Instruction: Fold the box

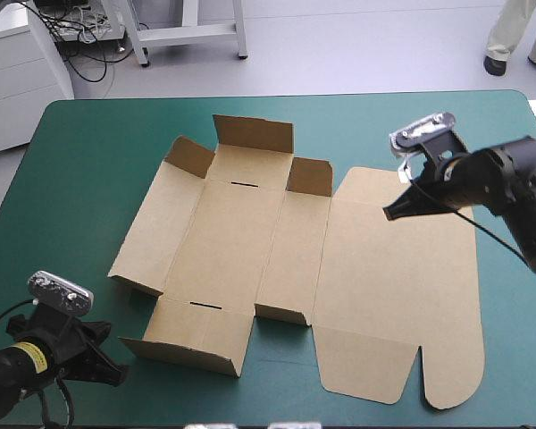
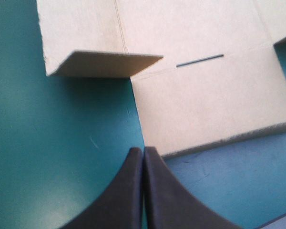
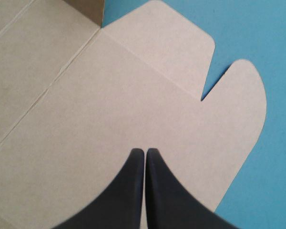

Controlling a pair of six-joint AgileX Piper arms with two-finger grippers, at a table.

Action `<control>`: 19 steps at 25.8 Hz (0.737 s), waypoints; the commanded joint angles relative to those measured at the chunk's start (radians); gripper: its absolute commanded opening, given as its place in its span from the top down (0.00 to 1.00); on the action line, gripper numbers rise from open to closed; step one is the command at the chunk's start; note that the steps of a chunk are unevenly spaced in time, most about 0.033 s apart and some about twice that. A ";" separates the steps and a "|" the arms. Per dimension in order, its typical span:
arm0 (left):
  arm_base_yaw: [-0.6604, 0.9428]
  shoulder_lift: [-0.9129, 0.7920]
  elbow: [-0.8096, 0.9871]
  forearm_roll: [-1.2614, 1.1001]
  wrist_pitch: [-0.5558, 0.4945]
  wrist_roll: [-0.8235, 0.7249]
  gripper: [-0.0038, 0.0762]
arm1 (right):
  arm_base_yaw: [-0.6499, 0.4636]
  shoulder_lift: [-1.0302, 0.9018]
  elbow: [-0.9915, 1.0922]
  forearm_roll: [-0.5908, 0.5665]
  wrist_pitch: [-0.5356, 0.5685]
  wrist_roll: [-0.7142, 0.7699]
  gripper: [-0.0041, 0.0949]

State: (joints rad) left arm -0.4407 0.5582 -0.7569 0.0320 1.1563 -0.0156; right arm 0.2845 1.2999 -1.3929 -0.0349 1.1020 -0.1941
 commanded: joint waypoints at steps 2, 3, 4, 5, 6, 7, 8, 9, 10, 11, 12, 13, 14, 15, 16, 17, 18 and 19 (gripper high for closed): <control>-0.001 0.018 -0.127 0.001 -0.035 -0.006 0.99 | -0.014 -0.172 0.153 -0.006 -0.110 0.027 0.96; -0.001 0.030 -0.148 0.001 -0.035 0.001 0.99 | -0.014 -0.205 0.186 -0.006 -0.110 0.027 0.96; -0.001 0.043 -0.167 0.001 -0.035 0.016 0.99 | -0.014 -0.236 0.216 -0.006 -0.110 0.030 0.96; -0.001 0.062 -0.184 -0.001 -0.037 0.025 0.98 | -0.014 -0.267 0.243 -0.006 -0.110 0.035 0.96; -0.001 0.084 -0.201 0.002 -0.037 0.032 0.98 | -0.014 -0.299 0.268 -0.006 -0.110 0.035 0.96; -0.001 0.105 -0.214 0.002 -0.037 0.041 0.98 | -0.014 -0.324 0.287 -0.006 -0.110 0.038 0.96; -0.001 0.135 -0.230 0.002 -0.037 0.053 0.98 | -0.014 -0.357 0.307 -0.006 -0.110 0.046 0.96; -0.001 0.167 -0.247 0.002 -0.041 0.061 0.98 | -0.014 -0.387 0.326 -0.006 -0.110 0.055 0.96; -0.001 0.229 -0.278 0.002 -0.052 0.083 0.98 | -0.014 -0.441 0.355 -0.006 -0.108 0.072 0.96; -0.001 0.264 -0.294 0.002 -0.062 0.095 0.98 | -0.014 -0.468 0.367 -0.006 -0.104 0.077 0.96; -0.001 0.299 -0.311 0.002 -0.075 0.103 0.98 | -0.014 -0.493 0.378 -0.006 -0.101 0.082 0.96; -0.001 0.333 -0.326 0.002 -0.091 0.108 0.98 | -0.014 -0.516 0.388 -0.006 -0.097 0.084 0.96; -0.001 0.366 -0.340 0.002 -0.105 0.122 0.98 | -0.014 -0.538 0.397 -0.006 -0.092 0.084 0.96; -0.001 0.398 -0.354 0.000 -0.115 0.132 0.98 | -0.014 -0.557 0.404 -0.006 -0.082 0.084 0.96; -0.001 0.423 -0.366 -0.002 -0.120 0.138 0.98 | -0.014 -0.571 0.413 -0.006 -0.074 0.084 0.96; -0.001 0.471 -0.391 -0.013 -0.120 0.166 0.97 | -0.014 -0.596 0.428 -0.006 -0.055 0.095 0.96; -0.001 0.505 -0.411 -0.032 -0.120 0.189 0.96 | -0.014 -0.613 0.442 -0.006 -0.043 0.113 0.96; -0.001 0.552 -0.442 -0.064 -0.122 0.234 0.96 | -0.014 -0.639 0.465 -0.006 -0.028 0.117 0.96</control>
State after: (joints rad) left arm -0.4407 1.0708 -1.1327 0.0102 1.0841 0.1696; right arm 0.2760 0.6896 -0.9286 -0.0349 1.0991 -0.0896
